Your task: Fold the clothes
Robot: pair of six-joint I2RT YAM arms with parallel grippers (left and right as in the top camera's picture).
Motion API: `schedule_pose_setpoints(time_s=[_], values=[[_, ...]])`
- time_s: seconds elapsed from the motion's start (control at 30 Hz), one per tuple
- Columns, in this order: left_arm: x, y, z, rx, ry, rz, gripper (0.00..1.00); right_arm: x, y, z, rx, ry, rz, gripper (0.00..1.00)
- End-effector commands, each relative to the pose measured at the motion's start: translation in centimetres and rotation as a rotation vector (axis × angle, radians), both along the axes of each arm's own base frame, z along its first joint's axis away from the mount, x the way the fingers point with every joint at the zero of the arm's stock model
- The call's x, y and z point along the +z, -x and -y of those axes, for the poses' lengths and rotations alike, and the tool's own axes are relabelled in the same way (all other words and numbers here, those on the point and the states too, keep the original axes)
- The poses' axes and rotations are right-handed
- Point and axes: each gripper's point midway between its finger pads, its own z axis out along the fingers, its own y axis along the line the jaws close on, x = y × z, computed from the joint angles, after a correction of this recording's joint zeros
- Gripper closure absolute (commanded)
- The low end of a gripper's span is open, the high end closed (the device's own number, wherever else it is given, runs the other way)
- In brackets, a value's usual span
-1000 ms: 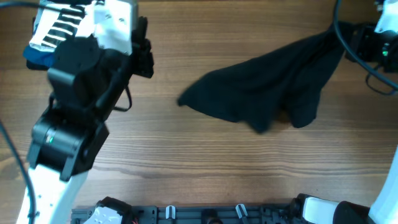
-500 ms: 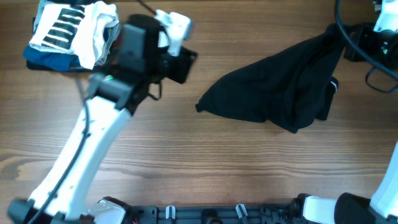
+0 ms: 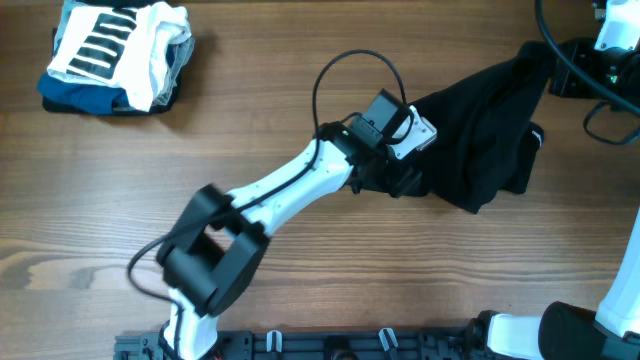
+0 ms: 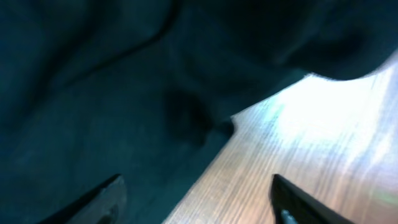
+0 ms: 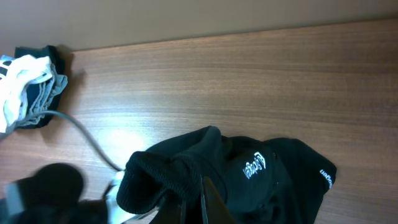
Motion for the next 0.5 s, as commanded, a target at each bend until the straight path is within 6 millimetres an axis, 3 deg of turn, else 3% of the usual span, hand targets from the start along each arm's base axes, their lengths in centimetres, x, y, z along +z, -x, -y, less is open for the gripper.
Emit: schedule_pose_setpoints(time_s=[0.0,0.13,0.3,0.47], values=[[-3.7,-0.9,-0.2,0.004,-0.055,0.003,0.19,0.0,-0.3,0.2,0.007,0.008,0.003,0.96],[-6.7,-4.1,-2.3,0.110,-0.192,0.121,0.00,-0.1,-0.3,0.3,0.003,0.011,-0.004,0.96],[-8.6,-6.8,-5.5,0.161,-0.263,0.146,0.00,-0.6,-0.5,0.8,-0.012,0.029,-0.019,0.95],[-8.8,-9.0,-8.3,0.220,-0.212,0.075,0.04,-1.3,-0.7,0.8,-0.012,0.023,-0.041,0.94]])
